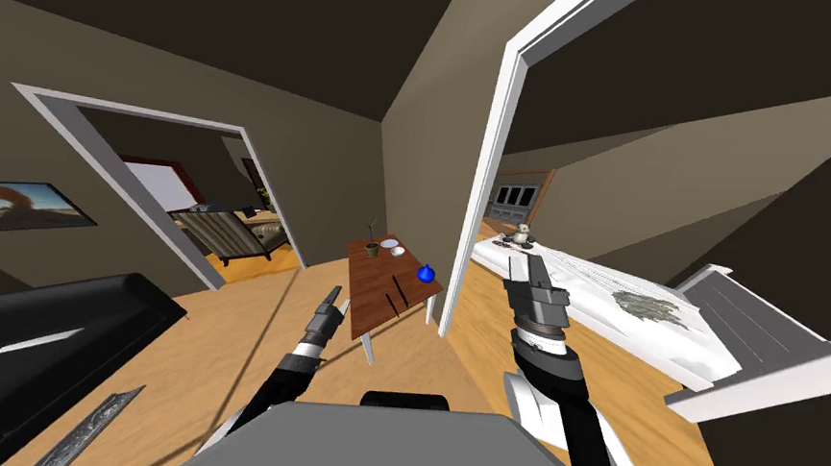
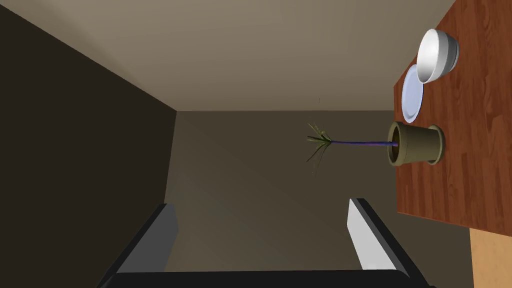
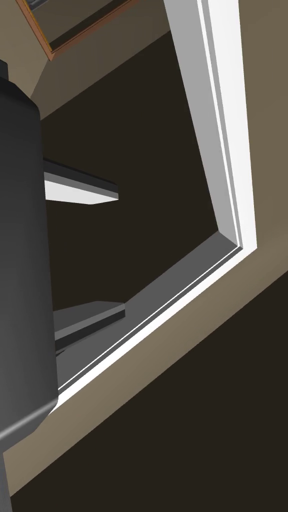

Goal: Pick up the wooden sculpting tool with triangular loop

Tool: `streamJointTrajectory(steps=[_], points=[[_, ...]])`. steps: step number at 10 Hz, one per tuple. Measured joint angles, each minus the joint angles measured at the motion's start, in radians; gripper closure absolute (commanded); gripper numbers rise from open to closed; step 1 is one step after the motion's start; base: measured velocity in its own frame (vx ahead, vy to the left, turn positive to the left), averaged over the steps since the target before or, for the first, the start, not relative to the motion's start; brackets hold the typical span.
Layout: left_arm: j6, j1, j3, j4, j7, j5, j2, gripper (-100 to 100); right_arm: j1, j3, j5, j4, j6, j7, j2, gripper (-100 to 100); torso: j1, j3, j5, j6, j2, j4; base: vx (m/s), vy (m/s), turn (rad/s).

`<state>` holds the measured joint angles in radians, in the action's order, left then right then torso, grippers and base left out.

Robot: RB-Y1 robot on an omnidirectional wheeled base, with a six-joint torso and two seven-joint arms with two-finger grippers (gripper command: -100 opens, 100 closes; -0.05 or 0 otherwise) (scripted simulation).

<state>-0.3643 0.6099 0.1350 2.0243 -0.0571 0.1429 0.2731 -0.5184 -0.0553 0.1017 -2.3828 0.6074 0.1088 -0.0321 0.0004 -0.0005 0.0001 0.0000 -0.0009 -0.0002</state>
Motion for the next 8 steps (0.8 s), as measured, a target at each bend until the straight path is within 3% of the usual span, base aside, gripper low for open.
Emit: streamJointTrajectory(steps=[8], points=[[0.152,-0.017,0.08,-0.18,0.022,0.07,0.09,-100,0.0,0.0,0.0,0.0,0.0,0.0,0.0,0,-0.001,0.0,0.0,-0.001,0.001,0.0,0.011,-0.009,-0.202]])
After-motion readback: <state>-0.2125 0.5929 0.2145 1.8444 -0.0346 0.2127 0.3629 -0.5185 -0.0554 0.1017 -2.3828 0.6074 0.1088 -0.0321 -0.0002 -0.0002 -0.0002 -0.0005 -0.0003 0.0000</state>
